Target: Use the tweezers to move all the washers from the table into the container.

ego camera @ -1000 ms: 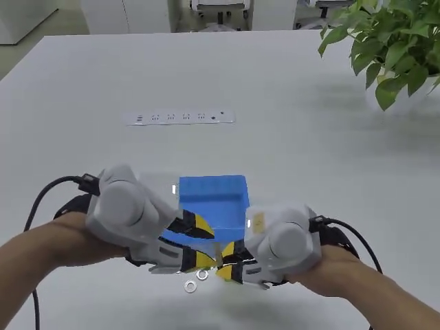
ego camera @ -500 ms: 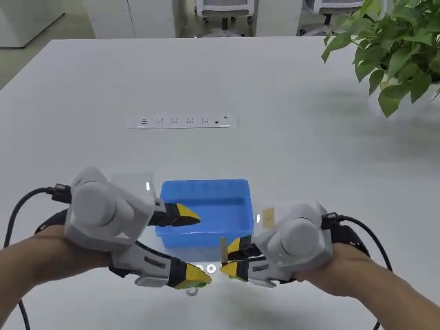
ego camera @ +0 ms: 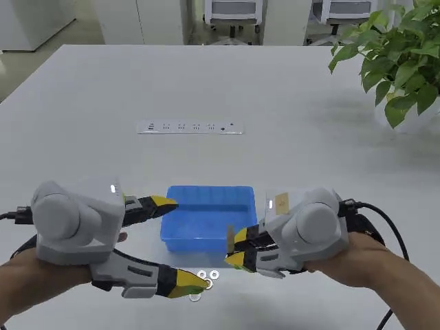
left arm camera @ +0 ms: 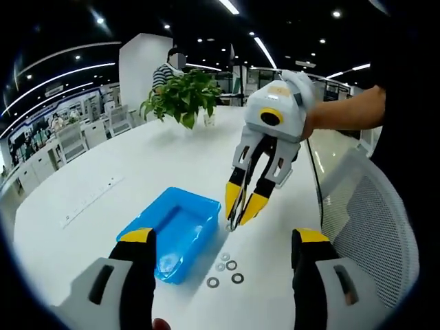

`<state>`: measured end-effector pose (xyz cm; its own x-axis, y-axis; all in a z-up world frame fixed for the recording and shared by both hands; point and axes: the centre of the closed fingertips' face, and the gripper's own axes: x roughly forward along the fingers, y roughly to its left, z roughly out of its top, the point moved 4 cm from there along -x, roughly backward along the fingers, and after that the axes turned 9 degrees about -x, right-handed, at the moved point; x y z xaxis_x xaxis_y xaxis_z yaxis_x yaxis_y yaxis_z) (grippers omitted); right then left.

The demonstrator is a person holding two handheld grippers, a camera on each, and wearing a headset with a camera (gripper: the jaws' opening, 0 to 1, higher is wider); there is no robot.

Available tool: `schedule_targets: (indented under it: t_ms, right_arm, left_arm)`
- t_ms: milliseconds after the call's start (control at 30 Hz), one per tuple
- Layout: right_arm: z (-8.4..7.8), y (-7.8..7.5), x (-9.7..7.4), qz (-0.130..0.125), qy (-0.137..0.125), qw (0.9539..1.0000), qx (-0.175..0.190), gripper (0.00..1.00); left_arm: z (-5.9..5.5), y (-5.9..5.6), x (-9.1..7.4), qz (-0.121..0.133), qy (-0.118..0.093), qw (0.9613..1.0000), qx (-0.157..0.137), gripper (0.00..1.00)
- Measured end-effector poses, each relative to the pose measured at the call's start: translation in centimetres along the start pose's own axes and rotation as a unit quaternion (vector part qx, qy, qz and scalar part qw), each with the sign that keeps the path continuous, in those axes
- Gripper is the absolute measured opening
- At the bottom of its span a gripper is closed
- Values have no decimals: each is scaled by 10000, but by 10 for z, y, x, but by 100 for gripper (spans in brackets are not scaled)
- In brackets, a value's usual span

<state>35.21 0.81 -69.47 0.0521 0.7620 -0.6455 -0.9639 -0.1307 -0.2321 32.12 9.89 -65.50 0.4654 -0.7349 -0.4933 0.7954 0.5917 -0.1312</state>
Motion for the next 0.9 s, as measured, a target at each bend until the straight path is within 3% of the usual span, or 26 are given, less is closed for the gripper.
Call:
schedule_targets:
  t_ms: [167, 467, 567, 900]
  right_arm:
    - [11, -12, -8, -63, -136, 9999, -48, 10]
    - [18, -35, -16, -129, -257, 9994, -176, 10]
    - [17, -42, -14, -116, -274, 9988, -379, 10]
    - [12, -60, -4, -113, -380, 9975, -592, 10]
  left_arm:
    - [1, 2, -4, 223, -72, 9997, -67, 98]
    - [7, -1, -11, 301, -170, 9993, -117, 99]
    - [9, -2, -12, 336, -180, 9992, -100, 99]
    - [10, 9, -14, 380, -218, 9990, -96, 99]
